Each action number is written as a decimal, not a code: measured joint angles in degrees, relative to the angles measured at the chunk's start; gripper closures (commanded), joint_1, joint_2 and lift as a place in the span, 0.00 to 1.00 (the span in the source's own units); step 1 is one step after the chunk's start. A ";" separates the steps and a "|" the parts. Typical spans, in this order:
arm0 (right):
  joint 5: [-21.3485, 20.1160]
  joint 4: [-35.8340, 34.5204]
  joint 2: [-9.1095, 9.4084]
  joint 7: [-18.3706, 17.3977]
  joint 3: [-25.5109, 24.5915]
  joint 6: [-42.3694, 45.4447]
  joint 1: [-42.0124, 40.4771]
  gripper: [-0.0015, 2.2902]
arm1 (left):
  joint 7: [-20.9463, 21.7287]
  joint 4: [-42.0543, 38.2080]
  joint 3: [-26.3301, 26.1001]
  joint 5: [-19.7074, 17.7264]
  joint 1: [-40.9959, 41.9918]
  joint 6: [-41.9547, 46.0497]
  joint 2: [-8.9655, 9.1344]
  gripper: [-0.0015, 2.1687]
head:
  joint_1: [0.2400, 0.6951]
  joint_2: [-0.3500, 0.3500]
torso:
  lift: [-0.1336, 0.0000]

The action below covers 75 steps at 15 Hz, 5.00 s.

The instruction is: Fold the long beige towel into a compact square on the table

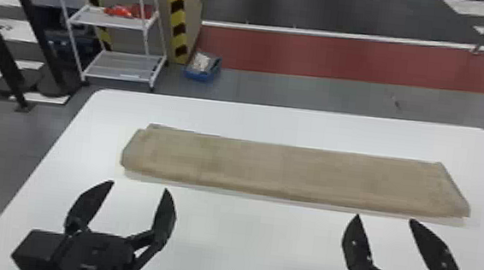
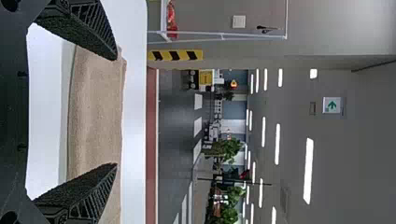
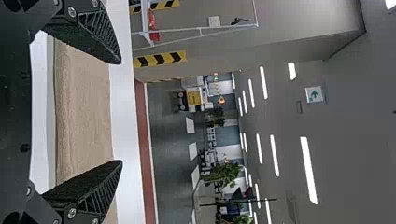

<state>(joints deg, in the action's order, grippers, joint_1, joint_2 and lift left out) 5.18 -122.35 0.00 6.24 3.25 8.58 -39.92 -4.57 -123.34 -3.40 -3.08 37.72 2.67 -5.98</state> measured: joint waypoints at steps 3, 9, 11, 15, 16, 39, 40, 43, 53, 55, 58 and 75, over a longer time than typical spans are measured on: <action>-0.11 1.26 0.00 -0.13 -0.01 -1.10 1.37 0.06 | 0.00 0.67 0.41 -0.21 -0.39 0.02 -0.04 0.03 | 1.00 0.58 | 0.08; -2.66 8.49 0.00 -1.81 0.29 -5.68 11.53 0.06 | 3.48 9.43 2.25 -4.39 -11.42 -5.76 -0.43 0.03 | 1.00 0.60 | 0.08; -4.21 12.26 0.00 -2.46 0.87 -7.51 16.68 0.06 | 4.71 12.25 3.20 -5.78 -16.42 -10.01 -0.56 0.03 | 1.00 0.61 | 0.08; -6.53 20.47 0.00 -3.03 2.34 -10.12 25.96 0.06 | 6.53 22.86 5.46 -6.49 -27.58 -12.41 -1.07 0.03 | 1.00 0.66 | 0.08; -7.31 22.41 0.00 -3.09 2.88 -10.28 27.66 0.06 | 6.70 26.19 5.88 -6.60 -30.53 -12.57 -1.72 0.03 | 1.00 0.67 | 0.08; -9.32 33.37 0.00 -3.08 5.18 -9.59 35.04 0.06 | 28.12 50.38 9.82 -10.62 -53.09 -33.40 -10.26 0.10 | 1.00 0.77 | 0.08; -9.31 33.16 0.00 -3.08 5.23 -9.59 34.91 0.06 | 28.34 50.37 9.82 -10.42 -53.10 -34.51 -10.27 0.14 | 1.00 0.77 | 0.08; -9.28 32.97 0.00 -3.08 5.43 -9.51 34.83 0.06 | 28.52 50.17 9.60 -9.61 -53.10 -36.29 -10.29 0.20 | 1.00 0.77 | 0.08; -8.96 32.89 0.00 -3.08 5.25 -8.88 34.83 0.06 | 26.33 36.79 11.20 -12.15 -47.76 -42.76 -9.58 0.87 | 1.00 0.75 | 0.08; -8.75 32.91 0.00 -3.08 5.15 -8.66 34.83 0.06 | 25.67 32.34 12.08 -14.36 -46.58 -45.76 -9.44 0.87 | 1.00 0.75 | 0.08; -8.23 32.96 0.00 -3.08 4.96 -7.98 34.81 0.06 | 22.53 26.49 12.30 -18.74 -46.28 -54.08 -9.18 0.87 | 1.00 0.72 | 0.08; 5.44 25.06 -5.67 -1.21 -22.94 -5.45 26.19 0.06 | 6.24 38.50 -16.50 -17.31 -56.11 -41.50 5.72 0.05 | 1.00 0.00 | 0.08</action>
<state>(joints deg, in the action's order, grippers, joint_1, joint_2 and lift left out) 10.61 -97.29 -5.67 5.03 -19.69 3.12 -13.73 1.67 -84.85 -19.90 -20.39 -18.38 -38.83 -0.26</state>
